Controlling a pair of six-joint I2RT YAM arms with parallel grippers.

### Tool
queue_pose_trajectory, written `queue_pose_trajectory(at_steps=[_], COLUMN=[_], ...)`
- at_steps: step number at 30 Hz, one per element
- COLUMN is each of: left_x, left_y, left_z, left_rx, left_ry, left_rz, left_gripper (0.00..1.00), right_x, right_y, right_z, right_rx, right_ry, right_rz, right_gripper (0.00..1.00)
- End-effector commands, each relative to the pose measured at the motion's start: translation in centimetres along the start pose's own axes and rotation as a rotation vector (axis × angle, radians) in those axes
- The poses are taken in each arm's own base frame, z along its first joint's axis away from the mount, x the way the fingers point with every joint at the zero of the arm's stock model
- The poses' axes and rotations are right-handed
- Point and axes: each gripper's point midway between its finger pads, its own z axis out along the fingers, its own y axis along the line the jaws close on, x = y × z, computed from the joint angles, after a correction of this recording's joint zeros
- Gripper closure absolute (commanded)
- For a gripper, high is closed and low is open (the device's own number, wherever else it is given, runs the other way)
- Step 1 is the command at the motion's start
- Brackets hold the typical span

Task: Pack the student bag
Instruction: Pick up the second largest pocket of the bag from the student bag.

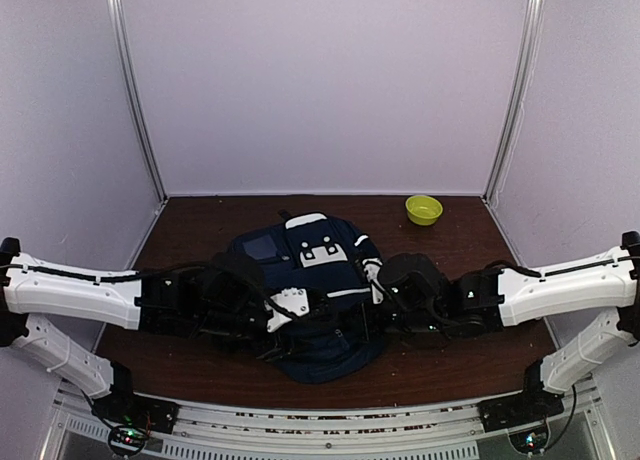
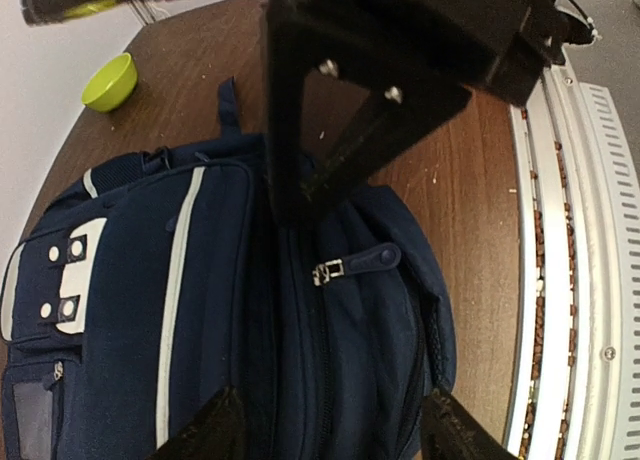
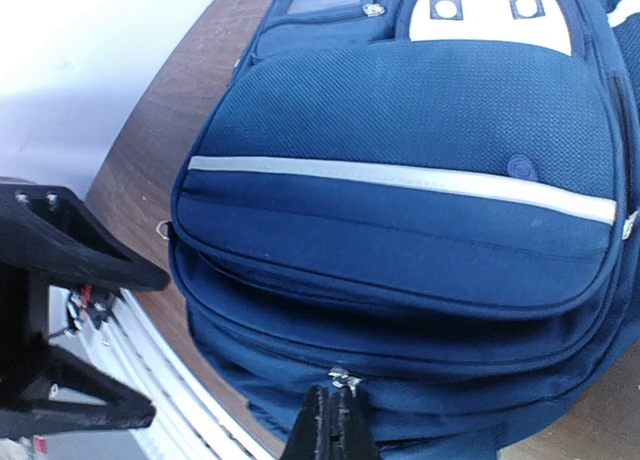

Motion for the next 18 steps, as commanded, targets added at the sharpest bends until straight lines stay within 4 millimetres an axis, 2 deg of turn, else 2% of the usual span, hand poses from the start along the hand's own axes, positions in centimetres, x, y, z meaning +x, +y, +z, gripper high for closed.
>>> queue_pose_trajectory(at_steps=[1,5,9,10,14,18], left_x=[0.7,1.8,2.7,2.8,2.9,3.6], left_y=[0.6,0.4,1.0,1.1,1.8,2.1], left_z=[0.9,2.0,2.6,2.6,2.6,3.0], left_rx=[-0.055,-0.055,-0.095,-0.107,-0.152,-0.169], left_ry=[0.012,0.037,0.071,0.069,0.059,0.084], left_rz=[0.045,0.061,0.064,0.063,0.076,0.093], left_gripper=[0.45,0.51,0.52,0.52,0.53,0.60], right_x=[-1.0,-1.2,-0.6,-0.2,1.7,3.1], right_y=[-0.2,0.2,0.2,0.2,-1.0,-1.9], right_z=[-0.3,-0.2,-0.1,0.0,0.9,1.8], right_rx=[-0.002,-0.010,-0.019,-0.024,0.019,0.039], right_ry=[-0.049,-0.044,-0.021,-0.004,0.065,0.096], right_rz=[0.016,0.015,-0.001,-0.010,-0.020,0.008], right_gripper=[1.00,1.00,1.00,0.98,0.77,0.66])
